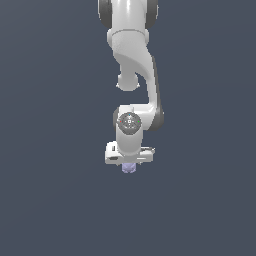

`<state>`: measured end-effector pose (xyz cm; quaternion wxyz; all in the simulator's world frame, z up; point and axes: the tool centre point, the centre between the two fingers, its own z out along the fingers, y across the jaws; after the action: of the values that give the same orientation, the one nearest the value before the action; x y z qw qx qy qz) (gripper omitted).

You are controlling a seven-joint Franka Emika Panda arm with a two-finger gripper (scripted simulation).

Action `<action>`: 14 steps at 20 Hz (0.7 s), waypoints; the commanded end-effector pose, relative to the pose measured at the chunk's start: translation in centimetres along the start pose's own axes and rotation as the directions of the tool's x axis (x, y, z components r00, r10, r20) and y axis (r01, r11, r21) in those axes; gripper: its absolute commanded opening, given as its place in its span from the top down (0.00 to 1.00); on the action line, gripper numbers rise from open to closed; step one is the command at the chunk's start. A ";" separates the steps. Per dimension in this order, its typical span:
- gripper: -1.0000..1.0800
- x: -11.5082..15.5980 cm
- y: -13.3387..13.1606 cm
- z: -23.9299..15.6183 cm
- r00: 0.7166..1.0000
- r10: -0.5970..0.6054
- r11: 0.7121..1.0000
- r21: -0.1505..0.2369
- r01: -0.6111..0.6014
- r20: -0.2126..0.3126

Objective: Pick up the object and move it to a goal position.

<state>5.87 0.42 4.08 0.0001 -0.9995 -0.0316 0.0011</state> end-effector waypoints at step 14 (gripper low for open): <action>1.00 0.1 0.0 0.1 1.000 0.000 1.000 0.000 0.000 -0.002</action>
<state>6.01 0.43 3.92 0.0001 -0.9995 -0.0317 0.0003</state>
